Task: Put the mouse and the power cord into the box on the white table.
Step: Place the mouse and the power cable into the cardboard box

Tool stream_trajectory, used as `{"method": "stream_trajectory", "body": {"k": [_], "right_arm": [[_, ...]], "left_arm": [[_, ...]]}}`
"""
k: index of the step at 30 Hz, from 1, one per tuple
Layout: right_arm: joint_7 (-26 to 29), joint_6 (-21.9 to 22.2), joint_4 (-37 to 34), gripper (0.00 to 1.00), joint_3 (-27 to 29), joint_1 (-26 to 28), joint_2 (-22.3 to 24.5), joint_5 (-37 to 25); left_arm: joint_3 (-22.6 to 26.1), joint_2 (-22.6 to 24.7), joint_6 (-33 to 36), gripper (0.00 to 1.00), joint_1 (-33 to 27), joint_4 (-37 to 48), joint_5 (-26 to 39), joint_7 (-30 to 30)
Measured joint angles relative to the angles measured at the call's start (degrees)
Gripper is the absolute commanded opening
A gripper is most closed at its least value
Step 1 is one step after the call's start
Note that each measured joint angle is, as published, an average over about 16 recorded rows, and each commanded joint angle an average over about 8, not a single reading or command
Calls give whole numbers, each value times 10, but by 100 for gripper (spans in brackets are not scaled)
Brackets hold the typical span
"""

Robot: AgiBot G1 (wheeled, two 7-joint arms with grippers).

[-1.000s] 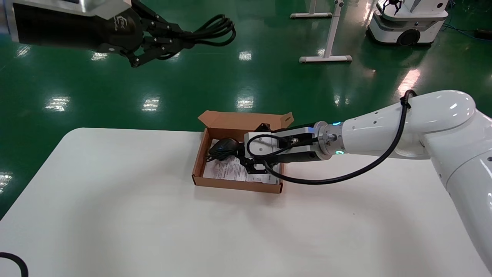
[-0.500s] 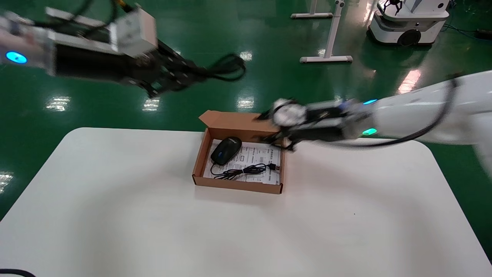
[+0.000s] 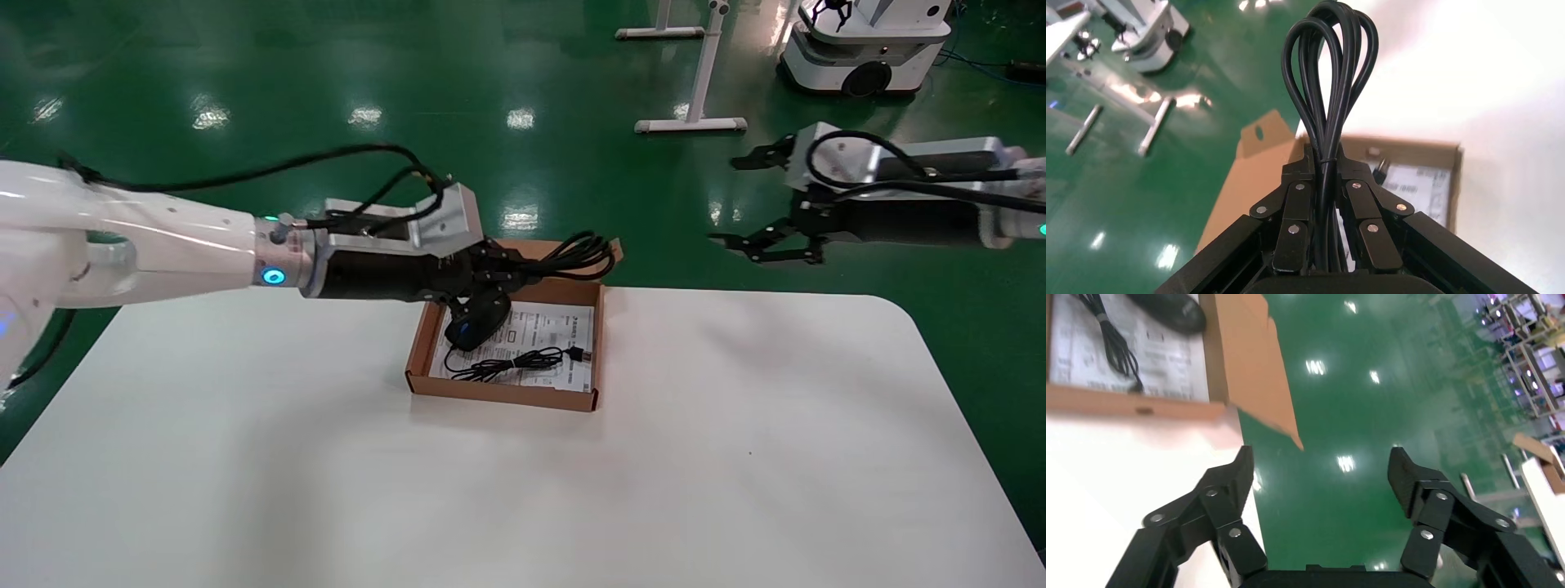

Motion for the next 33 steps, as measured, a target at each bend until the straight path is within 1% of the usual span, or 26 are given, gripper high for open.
{"method": "stream_trajectory", "body": {"k": [6,10,14,17,19,23,24,25,26,27,32,33], "right_arm": [[-3,1,-8,100,-3,6,11,-5],[-3,2,-12,100,-4,8,11,-7],[-2,2,-14,100,-5,10,8,-8],[0,3,-15,100,-5,11,5,-9],[1,2,-15,100,-6,12,3,-9],[3,1,-15,100,-7,12,0,-11],[3,1,-14,100,-7,12,0,-11],[4,1,-14,100,-8,12,-1,-11],[4,1,-14,100,-8,12,-1,-12],[4,1,-14,100,-8,12,-2,-12],[8,0,-15,100,-9,11,-2,-13],[10,1,-15,100,-8,10,-2,-13]], "left_arm": [[10,11,-53,1,14,-4,15,9],[16,14,-78,13,19,-8,23,12],[19,14,-90,25,24,-12,27,11],[19,14,-91,22,27,-15,27,9],[19,14,-90,17,29,-17,27,7],[17,15,-86,6,32,-21,24,5],[17,15,-85,4,33,-22,24,5],[17,15,-84,4,34,-23,24,4],[17,15,-83,7,35,-25,24,4],[17,16,-81,15,36,-26,24,4],[19,17,-76,77,38,-30,25,2],[19,17,-76,88,39,-31,26,2]]}}
